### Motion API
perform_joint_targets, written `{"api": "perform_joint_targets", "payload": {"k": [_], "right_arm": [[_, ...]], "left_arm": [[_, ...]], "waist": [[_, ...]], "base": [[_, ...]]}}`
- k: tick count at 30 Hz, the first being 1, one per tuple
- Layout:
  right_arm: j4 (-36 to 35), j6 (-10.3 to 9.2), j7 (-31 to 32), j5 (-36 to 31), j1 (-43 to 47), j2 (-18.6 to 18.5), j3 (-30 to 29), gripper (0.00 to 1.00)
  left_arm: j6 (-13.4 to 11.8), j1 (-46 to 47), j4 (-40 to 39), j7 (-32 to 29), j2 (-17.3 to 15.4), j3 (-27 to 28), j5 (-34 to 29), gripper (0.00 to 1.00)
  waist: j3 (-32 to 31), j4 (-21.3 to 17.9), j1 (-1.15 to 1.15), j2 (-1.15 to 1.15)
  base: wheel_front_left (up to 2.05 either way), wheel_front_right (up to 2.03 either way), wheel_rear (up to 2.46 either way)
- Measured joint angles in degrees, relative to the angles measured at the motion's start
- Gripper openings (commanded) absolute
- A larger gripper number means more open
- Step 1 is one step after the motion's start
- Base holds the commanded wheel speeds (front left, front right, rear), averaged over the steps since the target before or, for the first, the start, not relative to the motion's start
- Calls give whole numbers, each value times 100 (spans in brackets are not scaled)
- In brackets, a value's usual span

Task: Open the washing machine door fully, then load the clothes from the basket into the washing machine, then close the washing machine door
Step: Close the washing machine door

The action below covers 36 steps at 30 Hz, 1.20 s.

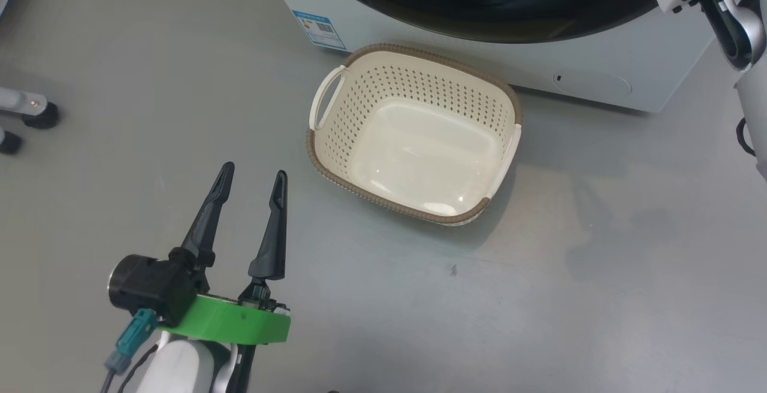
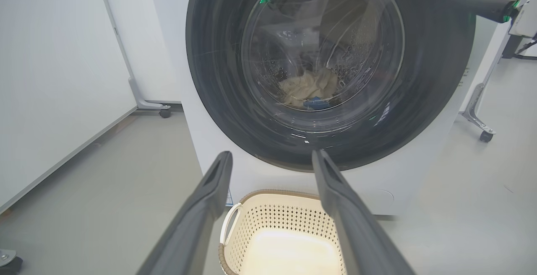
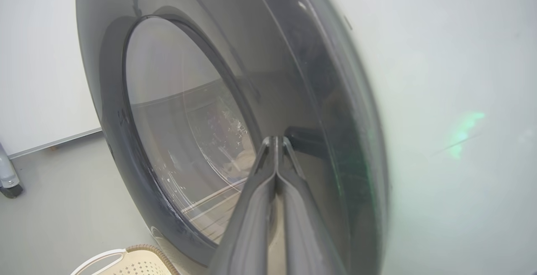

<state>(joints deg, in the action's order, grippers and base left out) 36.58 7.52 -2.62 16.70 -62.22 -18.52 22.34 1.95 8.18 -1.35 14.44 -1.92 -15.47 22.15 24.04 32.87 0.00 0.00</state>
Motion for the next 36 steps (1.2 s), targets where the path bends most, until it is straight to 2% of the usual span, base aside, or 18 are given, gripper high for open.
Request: {"api": "perform_joint_targets", "payload": {"k": [13,19,24,28,29,30,31,32,33,36], "right_arm": [[335,-3,-494,135,20,-22,303,0],[338,-3,-836,389,447,160,434,0],[290,-3,-1076,654,907,255,355,0],[148,-3,-1160,1056,1361,465,168,0],[122,-3,-1167,1058,1472,493,159,8],[98,-3,-1179,1065,1577,504,137,35],[74,-3,-1182,1093,1675,512,104,49],[55,-3,-1182,1102,1762,512,60,79],[36,-3,-1182,1102,1856,508,24,100],[-13,-3,-1182,1104,2160,499,-43,100]], "left_arm": [[-19,2,68,0,1,-53,-33,100],[-24,1,75,0,2,127,-242,100],[-23,-1,82,0,2,226,-321,100],[-13,-3,79,0,3,304,-326,100],[-12,-5,83,0,2,339,-348,100],[-3,-7,85,0,1,372,-357,100],[12,-9,90,0,-4,403,-365,100],[20,-12,104,0,-18,414,-385,100],[38,-17,127,0,-33,423,-404,100],[45,-25,194,0,-42,458,-408,100]], "waist": [[-186,3,0,0],[-305,-129,0,0],[-424,-306,0,0],[-533,-484,0,0],[-562,-533,0,0],[-591,-583,0,0],[-622,-634,0,0],[-654,-685,0,0],[-689,-737,0,0],[-812,-878,0,0]], "base": [[0,0,0],[0,0,0],[0,0,0],[0,0,0],[0,0,0],[0,0,0],[0,0,0],[0,0,0],[0,0,0],[0,0,0]]}}
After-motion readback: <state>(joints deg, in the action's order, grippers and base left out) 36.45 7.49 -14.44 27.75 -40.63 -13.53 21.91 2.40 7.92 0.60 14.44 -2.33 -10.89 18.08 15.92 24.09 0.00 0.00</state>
